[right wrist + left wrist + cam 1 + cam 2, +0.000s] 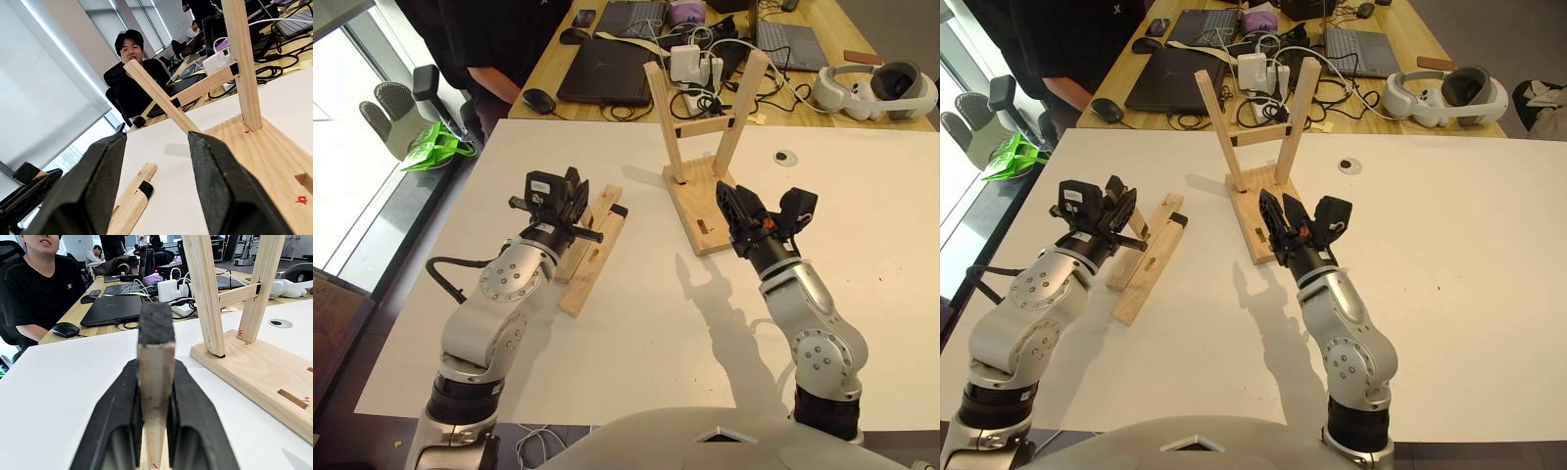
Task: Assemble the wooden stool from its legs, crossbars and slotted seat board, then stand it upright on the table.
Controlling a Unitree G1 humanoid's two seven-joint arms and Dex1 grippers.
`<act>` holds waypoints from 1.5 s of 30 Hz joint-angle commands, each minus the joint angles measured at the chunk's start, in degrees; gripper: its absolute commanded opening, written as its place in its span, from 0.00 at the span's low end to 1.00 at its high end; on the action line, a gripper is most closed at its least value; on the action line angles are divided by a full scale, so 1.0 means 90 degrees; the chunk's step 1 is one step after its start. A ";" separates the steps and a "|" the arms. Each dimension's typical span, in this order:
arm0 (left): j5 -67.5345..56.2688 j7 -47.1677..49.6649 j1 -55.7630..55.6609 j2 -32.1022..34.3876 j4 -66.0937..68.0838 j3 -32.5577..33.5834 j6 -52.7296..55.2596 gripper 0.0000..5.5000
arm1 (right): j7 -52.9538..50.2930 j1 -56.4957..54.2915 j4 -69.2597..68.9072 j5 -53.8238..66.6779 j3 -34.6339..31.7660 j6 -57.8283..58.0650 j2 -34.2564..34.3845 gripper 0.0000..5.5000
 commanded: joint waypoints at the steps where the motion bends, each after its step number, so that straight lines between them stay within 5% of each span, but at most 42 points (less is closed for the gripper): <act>1: 0.0521 -0.0287 -0.0099 -0.0069 0.0220 -0.0072 -0.0216 0.07 | -0.0062 0.0091 0.0140 -0.0047 -0.0049 -0.0116 0.0096 0.42; 13: 0.1380 -0.1611 -0.0504 -0.0237 0.2139 -0.0010 -0.1469 0.07 | 0.0103 -0.0115 0.0478 -0.0015 -0.0074 -0.0197 0.0010 0.42; 32: 0.1593 -0.2346 -0.0386 -0.0577 0.2962 0.0404 -0.1902 0.07 | 0.0319 -0.0199 0.0660 -0.0100 -0.0077 -0.0166 -0.0079 0.42; 45: 0.0462 -0.1666 0.0299 -0.1620 0.1561 0.1010 -0.0303 0.07 | 0.0305 -0.0214 0.0707 -0.0199 -0.0070 -0.0207 -0.0048 0.42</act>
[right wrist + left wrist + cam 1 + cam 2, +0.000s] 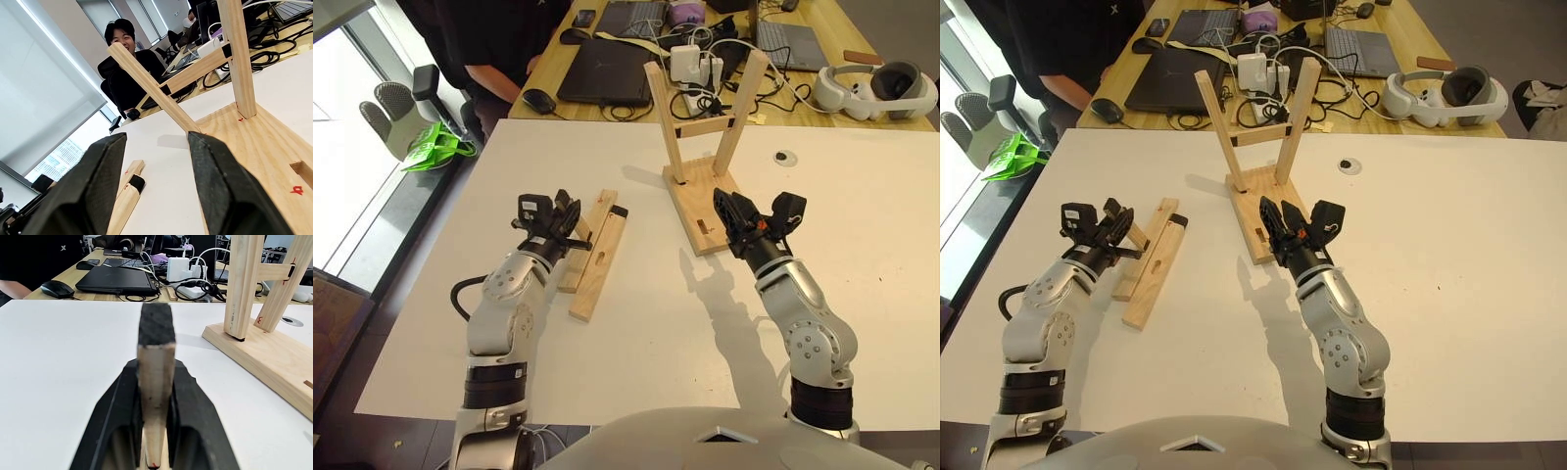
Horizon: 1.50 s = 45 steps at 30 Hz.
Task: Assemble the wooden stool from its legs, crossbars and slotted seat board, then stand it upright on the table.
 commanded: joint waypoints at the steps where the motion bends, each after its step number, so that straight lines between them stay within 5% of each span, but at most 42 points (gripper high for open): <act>1: -0.0183 0.0291 0.0169 -0.0359 -0.0606 -0.0213 0.0689 0.07 | -0.0025 -0.0057 0.0018 -0.0057 -0.0021 -0.0057 0.0039 0.42; 19: 0.0812 0.0481 -0.0553 -0.0750 -0.1112 -0.1582 0.0640 0.07 | 0.0096 -0.0079 0.0146 -0.0306 0.0188 -0.0276 0.0088 0.42; 30: 0.0927 0.0415 -0.1247 -0.0148 -0.0762 -0.0322 0.0695 0.07 | 0.0128 -0.0044 0.0097 -0.0346 0.0182 -0.0259 0.0054 0.42; 37: 0.0822 0.0120 0.0029 -0.0137 -0.0407 -0.1027 0.2046 0.07 | 0.0172 -0.0142 0.0075 -0.0305 0.0167 -0.0160 -0.0023 0.42; 45: 0.0721 0.0235 -0.0573 -0.0221 -0.0734 -0.0858 0.2425 0.07 | 0.0173 -0.0330 0.0145 -0.0344 0.0199 -0.0181 -0.0016 0.42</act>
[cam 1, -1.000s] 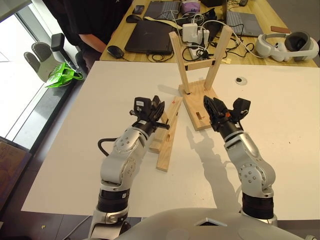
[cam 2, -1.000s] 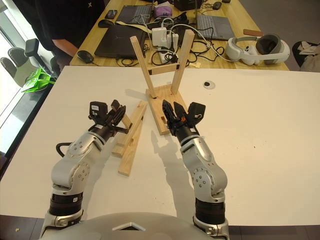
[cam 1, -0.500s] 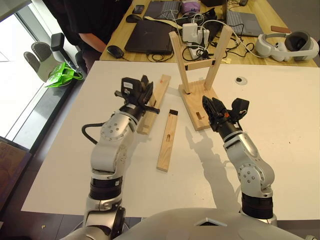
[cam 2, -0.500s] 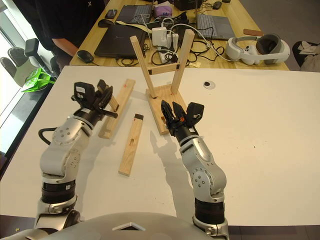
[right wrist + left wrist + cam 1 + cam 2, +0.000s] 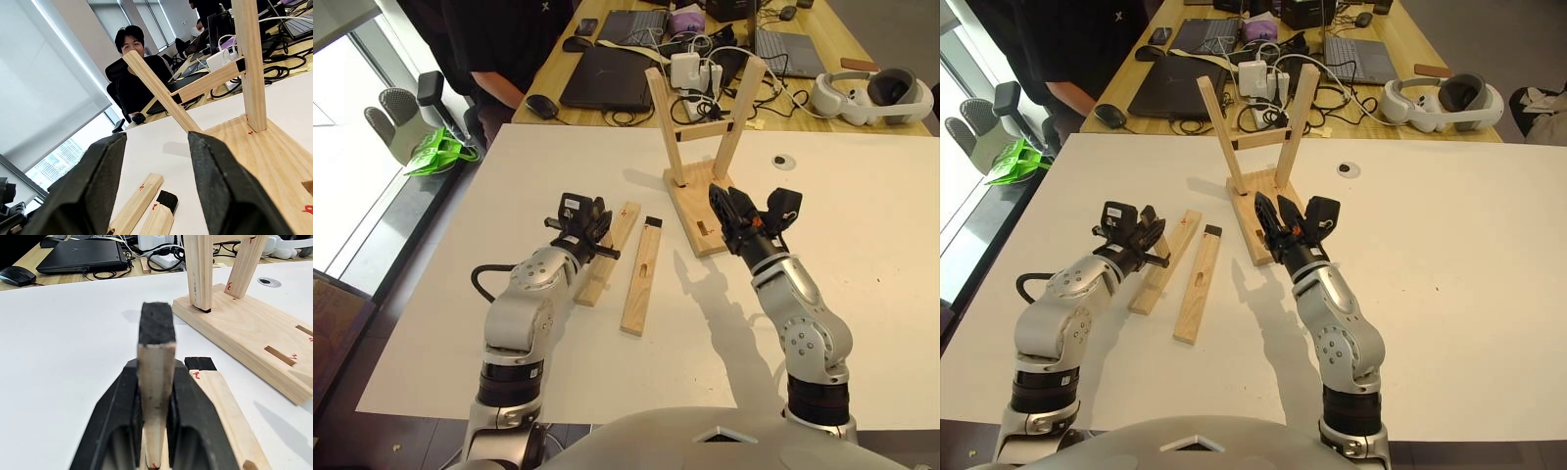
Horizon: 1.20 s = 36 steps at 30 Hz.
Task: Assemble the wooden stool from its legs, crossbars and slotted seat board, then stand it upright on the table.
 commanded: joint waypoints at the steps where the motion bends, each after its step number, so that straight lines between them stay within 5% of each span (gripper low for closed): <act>1: -0.0005 0.0115 -0.0066 -0.0161 0.0129 0.0014 0.0169 0.07 | 0.0007 -0.0195 0.0030 -0.0054 0.0019 0.0040 -0.0006 0.42; 15: 0.0476 0.0857 0.0386 -0.1166 -0.0491 -0.0724 -0.1030 0.07 | 0.0509 -0.1391 0.0689 -0.0494 0.0197 -0.0102 -0.0256 0.42; 25: 0.0855 0.0613 0.0538 -0.0884 -0.0515 -0.1093 -0.1279 0.07 | 0.2431 -0.3051 0.3083 -0.1722 0.1850 0.0773 -0.1518 0.42; 36: 0.1022 0.0286 0.0477 -0.0566 -0.0348 -0.1108 -0.1440 0.07 | 0.3123 -0.4315 0.5541 -0.2780 0.2113 -0.0055 -0.1153 0.42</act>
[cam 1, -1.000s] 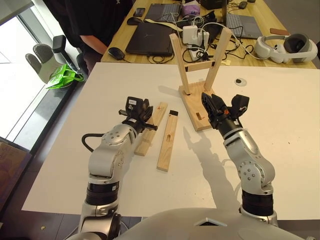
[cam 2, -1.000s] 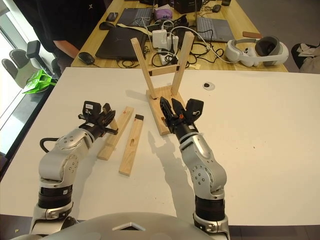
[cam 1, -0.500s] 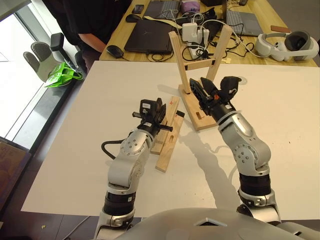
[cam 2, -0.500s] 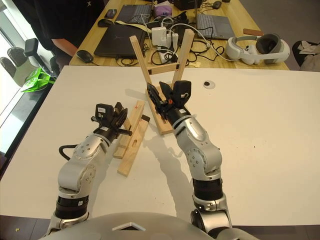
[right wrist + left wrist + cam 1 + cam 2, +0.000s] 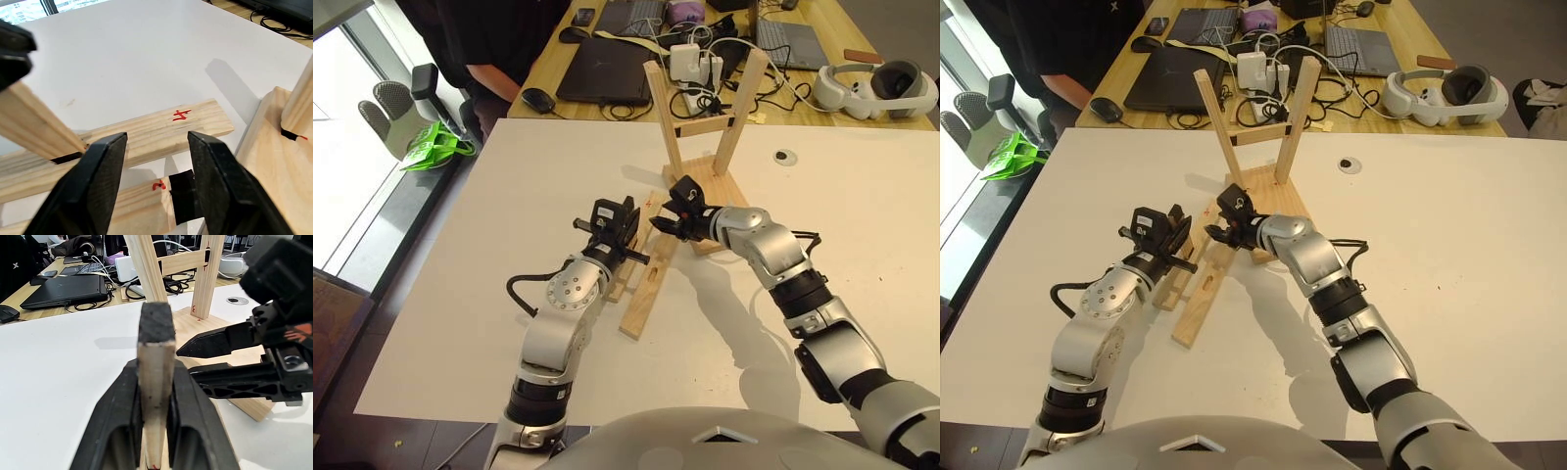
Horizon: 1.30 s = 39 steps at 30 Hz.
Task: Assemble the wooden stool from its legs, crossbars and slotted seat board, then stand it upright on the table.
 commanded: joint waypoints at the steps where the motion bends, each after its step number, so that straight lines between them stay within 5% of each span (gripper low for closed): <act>1: 0.0071 -0.0119 -0.0065 0.0069 0.0094 -0.0036 -0.0074 0.07 | 0.0098 -0.0510 0.0752 -0.0340 0.0010 -0.0424 0.0279 0.42; 13: 0.0099 -0.0157 0.0041 0.0077 0.0098 -0.0039 -0.0025 0.07 | 0.1386 -0.0768 0.1787 -0.1856 0.1307 -0.1165 0.0133 0.42; 39: 0.0441 0.0243 0.1009 -0.0150 -0.0826 -0.0235 -0.0353 0.07 | 0.1410 -0.0772 0.2740 -0.2251 0.1079 -0.1376 0.0400 0.42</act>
